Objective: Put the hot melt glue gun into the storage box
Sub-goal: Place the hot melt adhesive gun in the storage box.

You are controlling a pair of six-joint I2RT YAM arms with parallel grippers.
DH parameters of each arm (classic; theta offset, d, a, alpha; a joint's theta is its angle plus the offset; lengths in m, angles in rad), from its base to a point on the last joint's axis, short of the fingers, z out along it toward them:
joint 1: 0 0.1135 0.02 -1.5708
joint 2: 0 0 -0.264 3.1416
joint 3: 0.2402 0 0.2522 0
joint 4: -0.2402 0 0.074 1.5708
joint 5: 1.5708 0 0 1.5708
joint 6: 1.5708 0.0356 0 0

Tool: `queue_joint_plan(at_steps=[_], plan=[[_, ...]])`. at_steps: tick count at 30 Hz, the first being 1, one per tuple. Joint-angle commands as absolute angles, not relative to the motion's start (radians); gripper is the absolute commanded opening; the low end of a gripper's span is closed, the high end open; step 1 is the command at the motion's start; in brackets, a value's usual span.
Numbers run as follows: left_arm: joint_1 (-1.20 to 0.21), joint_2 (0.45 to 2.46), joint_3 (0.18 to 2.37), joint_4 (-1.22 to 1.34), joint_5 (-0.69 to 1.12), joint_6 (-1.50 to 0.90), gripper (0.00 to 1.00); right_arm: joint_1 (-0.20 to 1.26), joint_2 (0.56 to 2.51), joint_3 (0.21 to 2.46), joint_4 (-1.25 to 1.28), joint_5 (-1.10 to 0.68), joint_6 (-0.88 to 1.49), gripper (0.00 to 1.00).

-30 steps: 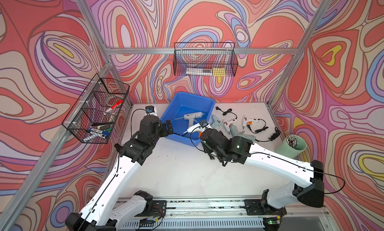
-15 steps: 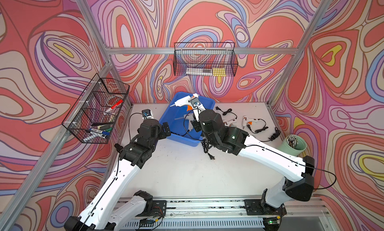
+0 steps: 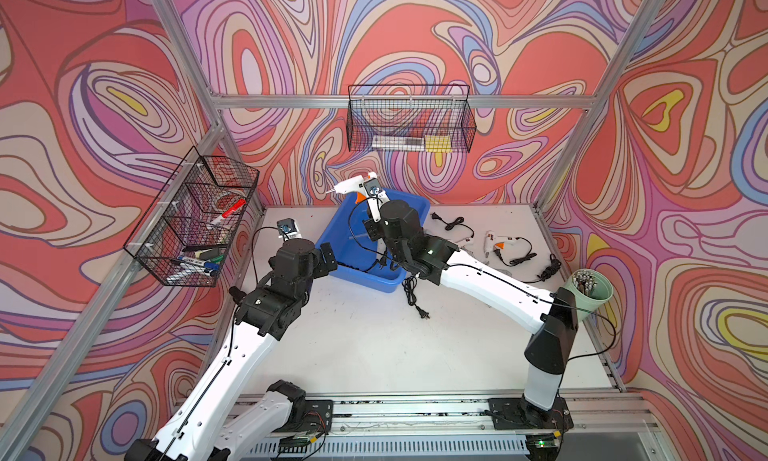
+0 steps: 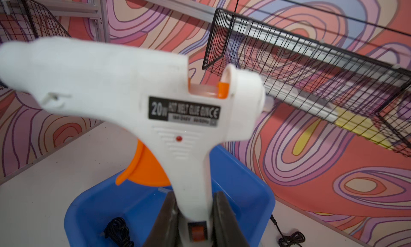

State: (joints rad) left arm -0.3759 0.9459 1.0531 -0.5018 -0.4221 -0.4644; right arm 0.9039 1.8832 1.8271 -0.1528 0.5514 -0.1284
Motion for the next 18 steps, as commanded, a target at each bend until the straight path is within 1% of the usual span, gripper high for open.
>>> queue_joint_plan(at_steps=[1, 11, 15, 18], plan=[[-0.371, 0.919, 1.047, -0.513, -0.457, -0.469, 0.99, 0.895, 1.918, 1.856, -0.18, 0.514, -0.06, 0.0], [-0.371, 0.9, 1.045, -0.508, -0.482, -0.463, 0.99, 0.883, 1.996, 1.838, -0.269, 0.499, 0.055, 0.0], [-0.371, 0.908, 1.047, -0.511, -0.467, -0.463, 0.99, 0.873, 2.045, 1.891, -0.379, 0.496, 0.132, 0.0], [-0.371, 0.916, 1.052, -0.521, -0.461, -0.465, 0.99, 0.867, 2.101, 1.975, -0.501, 0.484, 0.175, 0.0]])
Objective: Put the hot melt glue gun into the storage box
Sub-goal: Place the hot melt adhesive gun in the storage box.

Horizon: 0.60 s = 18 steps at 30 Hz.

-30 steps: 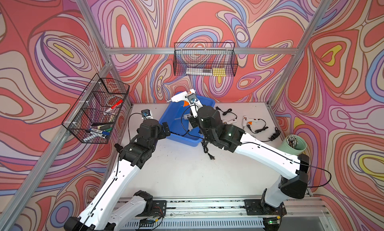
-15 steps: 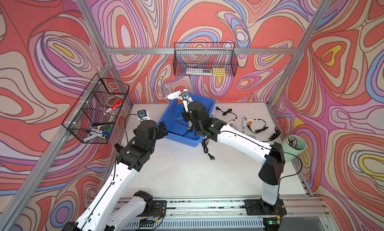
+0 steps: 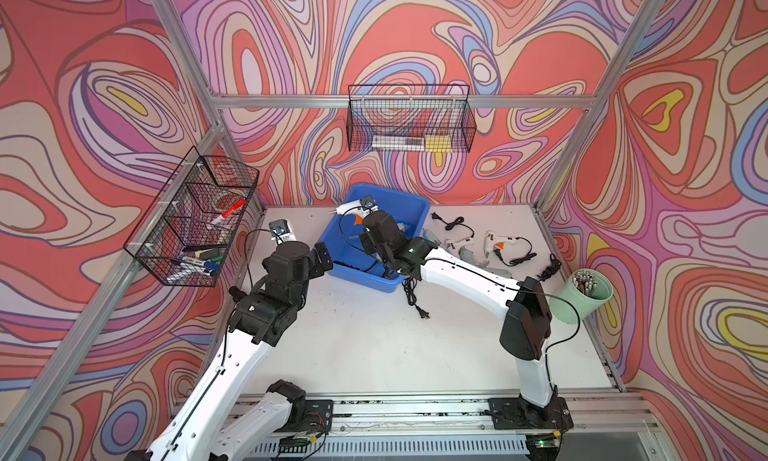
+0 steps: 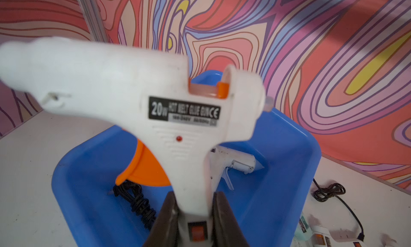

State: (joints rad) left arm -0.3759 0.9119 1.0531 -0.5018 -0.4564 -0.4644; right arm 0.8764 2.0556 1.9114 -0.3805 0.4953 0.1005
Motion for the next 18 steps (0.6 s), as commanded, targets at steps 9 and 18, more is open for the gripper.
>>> queue_joint_plan(at_steps=[9, 18], plan=[[-0.37, 0.926, 1.064, -0.518, -0.451, -0.468, 0.99, 0.861, 2.312, 2.226, -0.779, 0.417, 0.243, 0.0], [-0.371, 0.925, 1.074, -0.57, -0.493, -0.496, 0.99, 0.832, 2.402, 2.272, -0.816, 0.283, 0.244, 0.0]])
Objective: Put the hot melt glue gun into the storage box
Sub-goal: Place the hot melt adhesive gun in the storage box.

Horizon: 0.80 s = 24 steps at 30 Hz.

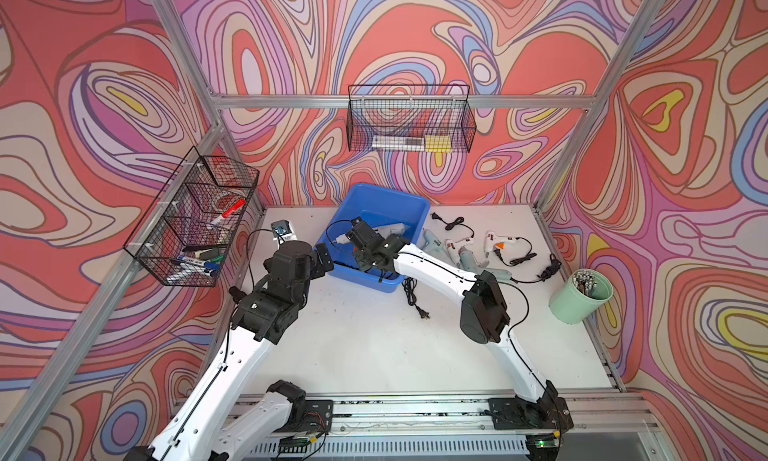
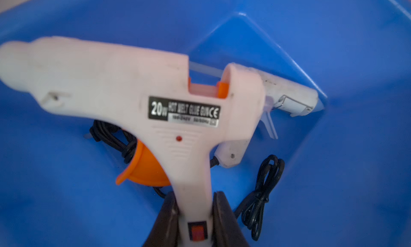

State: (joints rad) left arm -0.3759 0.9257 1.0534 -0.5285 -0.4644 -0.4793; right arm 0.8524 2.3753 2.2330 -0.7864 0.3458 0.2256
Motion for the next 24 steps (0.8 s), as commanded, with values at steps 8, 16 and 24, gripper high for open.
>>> queue_joint_plan(at_steps=[8, 16, 24], plan=[[-0.371, 0.925, 1.065, -0.566, -0.5, -0.497, 0.99, 0.82, 2.449, 2.28, -0.818, 0.222, 0.207, 0.0], [-0.371, 0.942, 1.059, -0.56, -0.488, -0.499, 0.99, 0.815, 2.493, 2.29, -0.828, 0.203, 0.189, 0.0], [-0.371, 0.951, 1.058, -0.548, -0.48, -0.497, 0.99, 0.806, 2.519, 2.285, -0.81, 0.21, 0.164, 0.11]])
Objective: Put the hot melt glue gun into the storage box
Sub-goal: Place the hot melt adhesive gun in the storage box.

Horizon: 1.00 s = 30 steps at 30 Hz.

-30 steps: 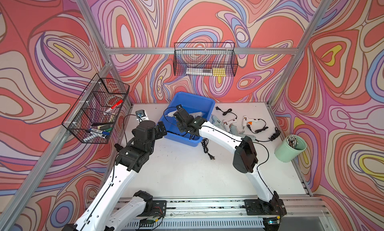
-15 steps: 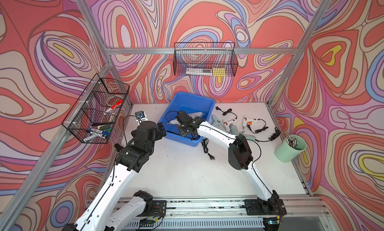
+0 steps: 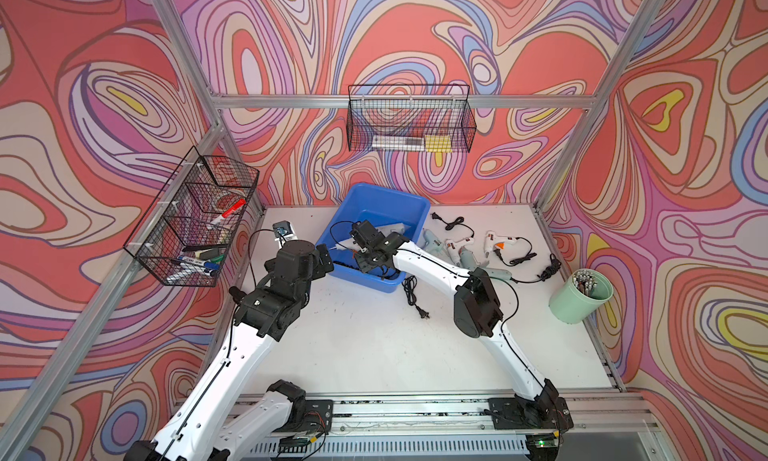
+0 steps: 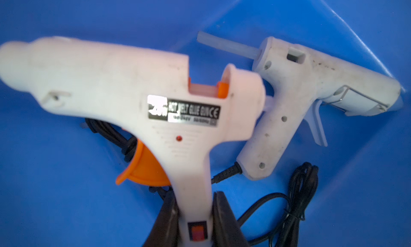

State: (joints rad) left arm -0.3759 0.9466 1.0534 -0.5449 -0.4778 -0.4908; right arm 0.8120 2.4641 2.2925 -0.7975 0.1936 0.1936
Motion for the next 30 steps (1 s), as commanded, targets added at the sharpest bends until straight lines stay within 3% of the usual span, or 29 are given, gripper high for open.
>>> queue_joint_plan(at_steps=[1, 15, 17, 22, 30], plan=[[-0.371, 0.952, 1.058, -0.546, -0.48, -0.496, 0.99, 0.805, 2.521, 2.284, -0.802, 0.216, 0.158, 0.11], [-0.371, 0.95, 1.064, -0.554, -0.483, -0.491, 0.99, 0.733, 2.555, 2.303, -0.738, 0.192, 0.131, 0.15], [-0.371, 0.951, 1.066, -0.554, -0.484, -0.491, 0.99, 0.733, 2.563, 2.305, -0.735, 0.186, 0.121, 0.2], [-0.371, 0.953, 1.073, -0.552, -0.479, -0.483, 0.99, 0.733, 2.552, 2.304, -0.737, 0.162, 0.117, 0.44], [-0.371, 0.956, 1.075, -0.547, -0.468, -0.496, 0.99, 0.733, 2.467, 2.296, -0.73, 0.136, 0.114, 0.58]])
